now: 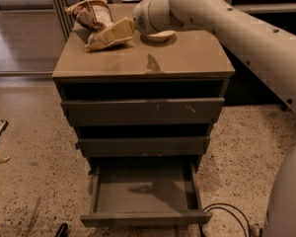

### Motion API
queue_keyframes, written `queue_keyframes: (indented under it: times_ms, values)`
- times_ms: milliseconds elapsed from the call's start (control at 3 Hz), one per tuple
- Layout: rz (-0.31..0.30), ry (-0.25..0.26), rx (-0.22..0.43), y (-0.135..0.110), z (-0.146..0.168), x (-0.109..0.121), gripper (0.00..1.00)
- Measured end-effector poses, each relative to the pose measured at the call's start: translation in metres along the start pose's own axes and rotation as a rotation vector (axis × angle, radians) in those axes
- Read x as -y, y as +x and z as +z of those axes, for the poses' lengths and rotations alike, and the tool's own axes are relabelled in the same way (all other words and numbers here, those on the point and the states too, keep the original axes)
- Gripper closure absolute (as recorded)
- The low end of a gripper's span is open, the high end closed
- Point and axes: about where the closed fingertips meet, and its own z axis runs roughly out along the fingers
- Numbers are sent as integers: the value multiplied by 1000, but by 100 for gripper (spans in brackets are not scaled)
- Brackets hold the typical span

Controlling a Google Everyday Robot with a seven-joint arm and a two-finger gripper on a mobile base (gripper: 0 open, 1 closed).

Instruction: Place brown chip bag into bottom drawer

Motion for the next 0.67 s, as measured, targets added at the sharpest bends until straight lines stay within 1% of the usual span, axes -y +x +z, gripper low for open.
queue_keyframes:
  times_ms: [667]
  values:
    - [7, 0, 12, -1, 3, 1, 0]
